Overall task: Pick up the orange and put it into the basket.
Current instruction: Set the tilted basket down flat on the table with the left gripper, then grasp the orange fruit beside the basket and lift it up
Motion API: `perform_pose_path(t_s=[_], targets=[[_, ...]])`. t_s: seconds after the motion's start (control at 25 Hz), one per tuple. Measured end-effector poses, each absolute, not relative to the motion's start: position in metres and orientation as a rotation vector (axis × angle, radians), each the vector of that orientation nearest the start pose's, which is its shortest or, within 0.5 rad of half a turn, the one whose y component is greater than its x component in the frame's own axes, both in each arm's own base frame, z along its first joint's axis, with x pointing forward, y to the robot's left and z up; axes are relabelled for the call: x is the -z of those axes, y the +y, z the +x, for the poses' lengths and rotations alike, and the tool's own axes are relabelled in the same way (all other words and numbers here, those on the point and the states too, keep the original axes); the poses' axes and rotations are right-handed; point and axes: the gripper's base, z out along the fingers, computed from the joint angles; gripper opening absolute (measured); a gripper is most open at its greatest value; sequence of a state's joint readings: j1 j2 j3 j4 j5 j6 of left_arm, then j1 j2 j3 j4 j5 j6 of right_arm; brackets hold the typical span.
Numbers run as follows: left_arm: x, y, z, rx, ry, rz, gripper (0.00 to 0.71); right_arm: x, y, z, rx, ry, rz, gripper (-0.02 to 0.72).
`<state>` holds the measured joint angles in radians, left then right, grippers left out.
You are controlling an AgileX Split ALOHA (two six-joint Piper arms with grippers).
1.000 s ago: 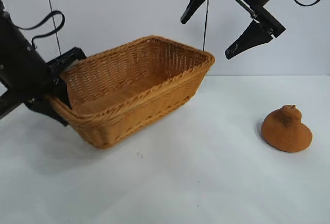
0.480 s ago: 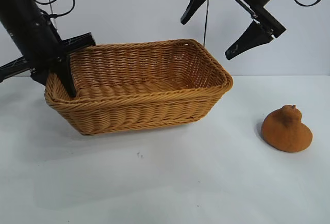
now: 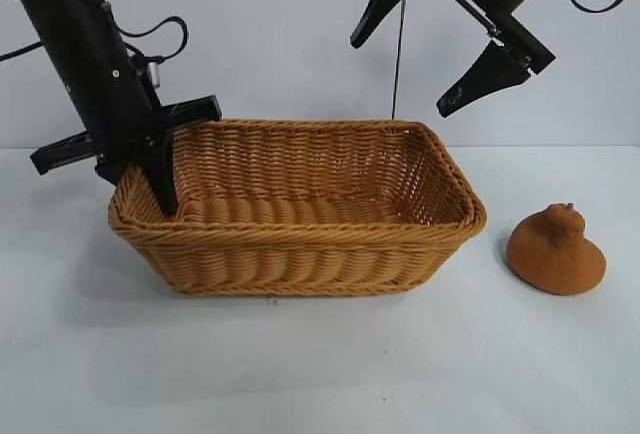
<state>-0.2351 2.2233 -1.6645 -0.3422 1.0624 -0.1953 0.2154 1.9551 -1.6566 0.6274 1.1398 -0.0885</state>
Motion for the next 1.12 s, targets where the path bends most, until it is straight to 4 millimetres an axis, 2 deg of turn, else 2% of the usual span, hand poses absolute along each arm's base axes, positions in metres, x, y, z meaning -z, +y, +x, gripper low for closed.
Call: perform_pose_path(t_s=[0.12,0.28,0.36,0.52,0.64,0.8,0.88,1.0,1.12], targets=[[-0.134,-0.129,0.423,0.470,3.148,-0.196,0.085,-0.266,0.136,0.395,-0.891,2.830,-0.139,0.694],[-0.133,-0.129,0.423,0.478,3.149,-0.195,0.109,-0.266,0.136,0.395,-0.891,2.830,-0.139,0.694],[-0.133,-0.130,0.423,0.486,3.148,-0.199,0.206,-0.266,0.136,0.395,-0.891,2.830,-0.139,0.694],[-0.134,-0.130,0.423,0.495,3.146,-0.201,0.491,-0.266,0.136,0.394,-0.892,2.832,-0.141,0.694],[-0.142,-0.130,0.423,0.500,3.127,-0.193,0.562,-0.266,0.136,0.394,-0.893,2.837,-0.143,0.694],[-0.181,-0.129,0.419,0.523,3.051,-0.080,0.582,-0.266,0.136,0.394,-0.893,2.837,-0.143,0.694],[-0.207,-0.127,0.416,0.504,2.999,0.001,0.583,-0.266,0.136,0.394,-0.893,2.838,-0.144,0.694],[-0.241,-0.119,0.415,0.363,2.952,0.111,0.584,-0.266,0.136,0.394,-0.893,2.838,-0.144,0.694],[-0.263,-0.108,0.423,0.187,2.892,0.173,0.584,-0.266,0.136,0.394,-0.893,2.838,-0.144,0.694]])
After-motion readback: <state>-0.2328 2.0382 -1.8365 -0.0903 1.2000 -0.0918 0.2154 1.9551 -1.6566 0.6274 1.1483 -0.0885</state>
